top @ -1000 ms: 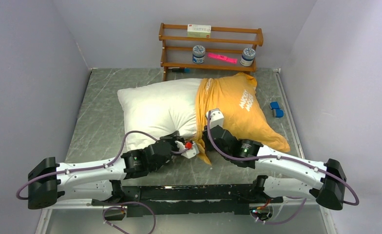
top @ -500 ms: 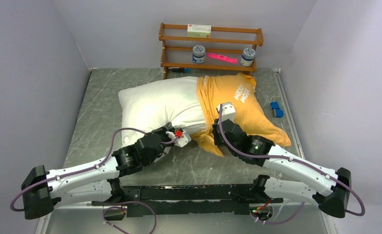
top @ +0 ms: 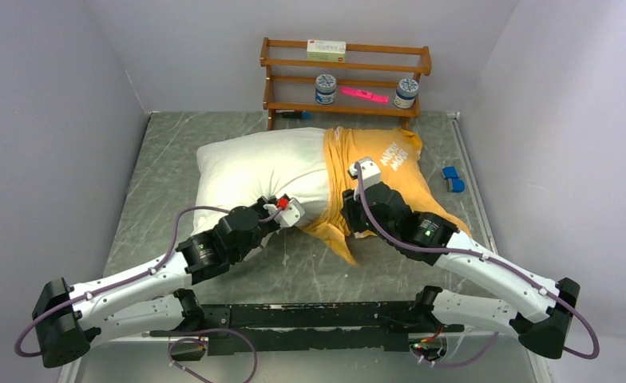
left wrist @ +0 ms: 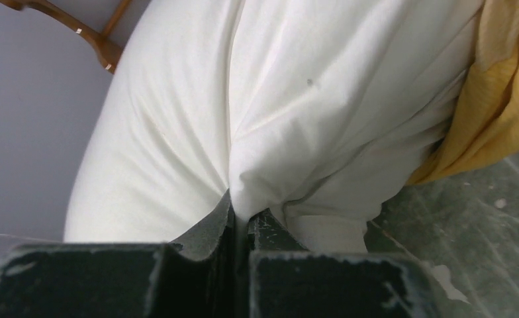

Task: Remove the pillowcase from the pillow
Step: Remove the pillow from the pillowcase.

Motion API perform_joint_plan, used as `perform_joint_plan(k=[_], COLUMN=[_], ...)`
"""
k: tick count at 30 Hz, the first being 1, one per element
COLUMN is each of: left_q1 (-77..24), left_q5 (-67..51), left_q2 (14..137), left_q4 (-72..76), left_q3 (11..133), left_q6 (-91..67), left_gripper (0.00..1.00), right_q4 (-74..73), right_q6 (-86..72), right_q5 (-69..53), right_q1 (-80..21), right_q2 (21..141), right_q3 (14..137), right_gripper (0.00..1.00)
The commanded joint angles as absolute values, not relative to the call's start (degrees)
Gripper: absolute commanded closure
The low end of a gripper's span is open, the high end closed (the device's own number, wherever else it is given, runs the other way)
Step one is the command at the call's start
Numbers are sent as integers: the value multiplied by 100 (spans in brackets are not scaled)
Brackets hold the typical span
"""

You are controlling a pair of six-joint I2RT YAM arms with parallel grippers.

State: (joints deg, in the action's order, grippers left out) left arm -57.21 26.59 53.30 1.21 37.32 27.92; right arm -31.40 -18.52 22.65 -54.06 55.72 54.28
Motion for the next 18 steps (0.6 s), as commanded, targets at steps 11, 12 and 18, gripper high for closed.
perform_joint_plan(k=[11, 12, 18], left_q1=[-5557, -5551, -5516], left_q5=[2384, 2369, 2290], left_q2=[5465, 5462, 5408], left_q4=[-119, -115, -144], left_q3=[4325, 4318, 4356], left_q6=[1597, 1589, 1518], left_gripper=[95, 95, 95], right_q4=[-2546, -2569, -1970], right_q6=[-2842, -2968, -3320], right_q5=[1406, 1565, 1783], right_q1=[-5655, -5734, -5980], right_q2=[5578, 5618, 5855], right_q3=[4872, 4817, 4440], right_gripper=[25, 23, 20])
